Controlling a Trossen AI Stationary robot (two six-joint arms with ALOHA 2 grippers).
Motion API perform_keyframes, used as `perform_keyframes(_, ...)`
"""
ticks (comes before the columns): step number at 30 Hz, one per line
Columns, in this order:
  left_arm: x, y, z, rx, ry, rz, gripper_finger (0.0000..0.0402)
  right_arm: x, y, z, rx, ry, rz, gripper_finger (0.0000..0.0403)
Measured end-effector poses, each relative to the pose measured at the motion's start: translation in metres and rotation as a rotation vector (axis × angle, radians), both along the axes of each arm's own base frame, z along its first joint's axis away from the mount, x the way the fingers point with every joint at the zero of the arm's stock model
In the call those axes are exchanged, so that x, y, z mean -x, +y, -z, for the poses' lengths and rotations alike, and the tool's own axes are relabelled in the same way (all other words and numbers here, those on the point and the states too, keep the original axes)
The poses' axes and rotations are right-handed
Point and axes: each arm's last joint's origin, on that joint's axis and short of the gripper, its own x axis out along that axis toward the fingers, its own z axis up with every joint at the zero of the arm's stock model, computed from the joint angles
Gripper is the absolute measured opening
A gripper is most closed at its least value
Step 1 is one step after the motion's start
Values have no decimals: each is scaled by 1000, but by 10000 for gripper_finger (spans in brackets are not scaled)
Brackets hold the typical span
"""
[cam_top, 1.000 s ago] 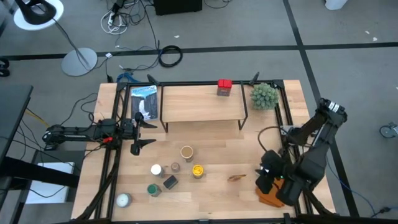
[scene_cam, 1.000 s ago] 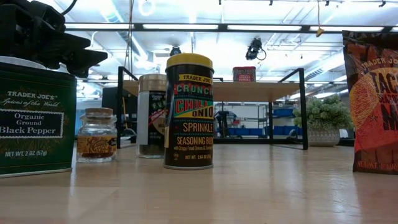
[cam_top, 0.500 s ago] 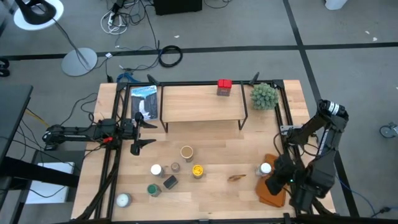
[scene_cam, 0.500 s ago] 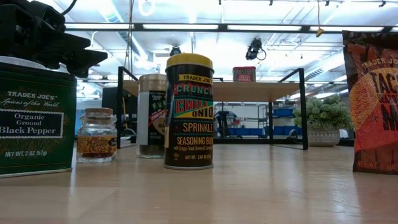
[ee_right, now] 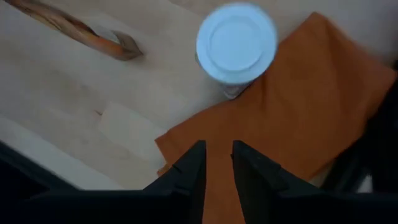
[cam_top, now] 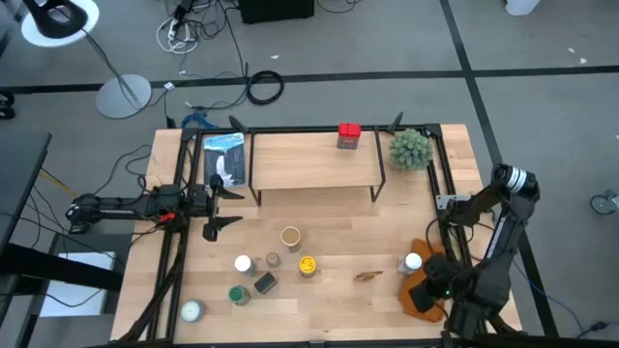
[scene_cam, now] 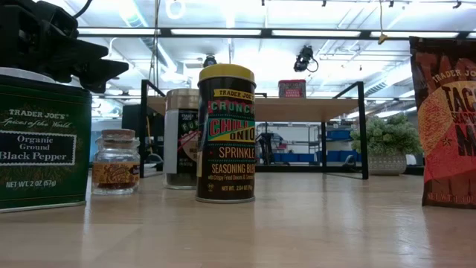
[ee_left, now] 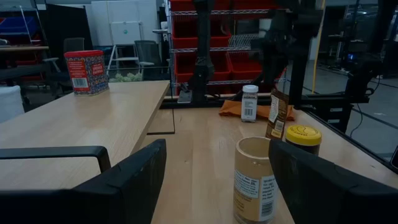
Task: Shelf spices
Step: Put the right white seasoning bottle on the shelf aligned with the other red seasoning can
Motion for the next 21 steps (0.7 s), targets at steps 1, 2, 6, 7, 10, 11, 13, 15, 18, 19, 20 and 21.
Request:
perform_keyframes(1, 0, 0, 0, 0, 0, 0, 288, -1, 2, 6, 3, -3, 0, 72)
perform_keyframes(2, 0, 0, 0, 0, 0, 0, 288, -3, 5, 11, 6, -9, 1, 71)
perform_keyframes(6, 0, 0, 0, 0, 0, 0, 288, -8, 11, 28, 45, 6, 8, 63)
perform_keyframes(7, 0, 0, 0, 0, 0, 0, 288, -9, 12, 31, 57, 11, 12, 61)
perform_keyframes(10, 0, 0, 0, 0, 0, 0, 288, -14, 13, 41, 94, 46, 25, 55)
perform_keyframes(11, 0, 0, 0, 0, 0, 0, 288, -14, 13, 44, 111, 56, 28, 53)
perform_keyframes(13, 0, 0, 0, 0, 1, 0, 288, -15, 12, 49, 147, 73, 33, 50)
perform_keyframes(15, 0, 0, 0, 0, 0, 0, 288, -17, 12, 55, 187, 102, 40, 47)
perform_keyframes(18, 0, 0, 0, 0, 0, 0, 288, -20, 9, 61, 232, 135, 56, 43)
perform_keyframes(19, 0, 0, 0, 0, 0, 0, 288, -22, 9, 63, 240, 138, 61, 42)
perform_keyframes(20, 0, 0, 0, 0, 0, 0, 288, -24, 9, 65, 247, 137, 66, 40)
perform_keyframes(21, 0, 0, 0, 0, 0, 0, 288, -25, 8, 65, 253, 129, 67, 39)
